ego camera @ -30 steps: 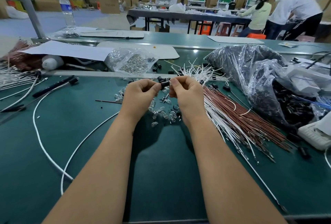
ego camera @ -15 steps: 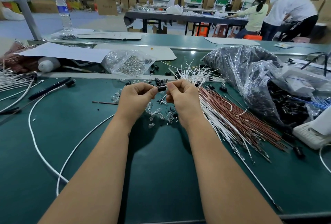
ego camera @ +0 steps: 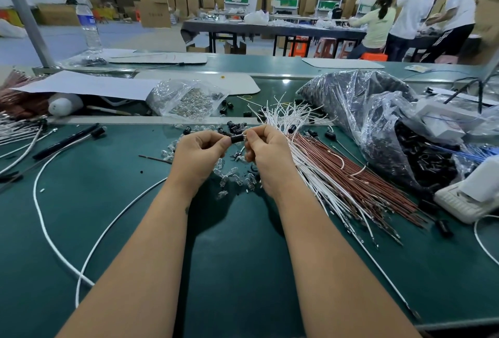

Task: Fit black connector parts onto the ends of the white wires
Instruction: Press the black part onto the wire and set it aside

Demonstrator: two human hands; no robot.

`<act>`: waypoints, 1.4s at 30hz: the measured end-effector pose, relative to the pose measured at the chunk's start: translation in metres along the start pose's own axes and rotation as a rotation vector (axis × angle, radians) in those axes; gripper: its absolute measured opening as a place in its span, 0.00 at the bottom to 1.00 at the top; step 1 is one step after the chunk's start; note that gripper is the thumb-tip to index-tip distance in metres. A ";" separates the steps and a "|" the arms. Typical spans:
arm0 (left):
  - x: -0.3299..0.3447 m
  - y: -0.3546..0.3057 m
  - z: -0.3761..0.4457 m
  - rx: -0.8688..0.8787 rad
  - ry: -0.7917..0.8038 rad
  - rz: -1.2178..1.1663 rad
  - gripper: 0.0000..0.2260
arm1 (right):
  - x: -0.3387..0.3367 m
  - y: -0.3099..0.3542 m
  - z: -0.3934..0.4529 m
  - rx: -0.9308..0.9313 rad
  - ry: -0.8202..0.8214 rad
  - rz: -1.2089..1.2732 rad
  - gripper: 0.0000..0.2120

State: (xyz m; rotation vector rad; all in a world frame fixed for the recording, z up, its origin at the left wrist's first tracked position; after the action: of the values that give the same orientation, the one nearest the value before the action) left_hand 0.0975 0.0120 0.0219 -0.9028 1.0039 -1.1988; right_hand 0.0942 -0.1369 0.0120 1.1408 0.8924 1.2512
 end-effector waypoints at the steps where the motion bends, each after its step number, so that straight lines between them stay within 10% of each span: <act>1: 0.000 -0.001 0.000 0.008 0.003 -0.008 0.07 | -0.001 -0.001 0.001 0.019 0.000 0.012 0.07; 35: 0.000 0.003 0.001 0.041 -0.003 0.080 0.08 | -0.003 0.011 -0.004 -0.078 -0.104 -0.143 0.08; 42: -0.004 -0.002 0.003 0.045 0.036 -0.226 0.10 | -0.016 0.013 -0.005 -0.043 -0.181 0.056 0.07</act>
State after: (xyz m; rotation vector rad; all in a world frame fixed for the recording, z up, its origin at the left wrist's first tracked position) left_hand 0.0992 0.0154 0.0248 -0.9817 0.9171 -1.4258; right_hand 0.0841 -0.1522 0.0217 1.2304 0.6999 1.1859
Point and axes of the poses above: each hand's wrist, its own z-axis towards the middle knuckle, its own x-axis out of the palm, y = z × x, the point moved 9 cm from there along z, towards the middle knuckle, and after that the axes turned 4 degrees about -x, right-handed, at the moved point
